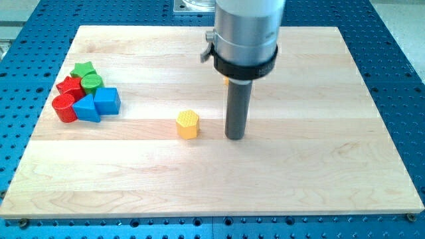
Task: Place the heart into the hexagon
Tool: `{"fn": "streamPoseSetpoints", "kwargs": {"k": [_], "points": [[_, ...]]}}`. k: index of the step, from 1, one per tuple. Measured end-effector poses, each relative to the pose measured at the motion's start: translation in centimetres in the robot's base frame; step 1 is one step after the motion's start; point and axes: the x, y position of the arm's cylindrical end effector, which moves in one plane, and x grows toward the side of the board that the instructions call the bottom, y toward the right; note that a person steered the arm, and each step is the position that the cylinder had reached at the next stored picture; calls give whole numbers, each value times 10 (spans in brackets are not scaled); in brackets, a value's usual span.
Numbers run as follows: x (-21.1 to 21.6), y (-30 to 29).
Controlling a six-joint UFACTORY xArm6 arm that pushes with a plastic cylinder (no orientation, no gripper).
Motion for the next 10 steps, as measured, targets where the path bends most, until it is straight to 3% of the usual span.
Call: {"fn": "streamPoseSetpoints", "kwargs": {"k": [1, 2, 3, 4, 5, 6, 7, 8, 9, 10], "points": [[-12, -94], [-53, -147], [-51, -142], [-78, -120], [-80, -167], [-72, -133], [-51, -37], [-73, 69], [-129, 76], [-133, 10]]}}
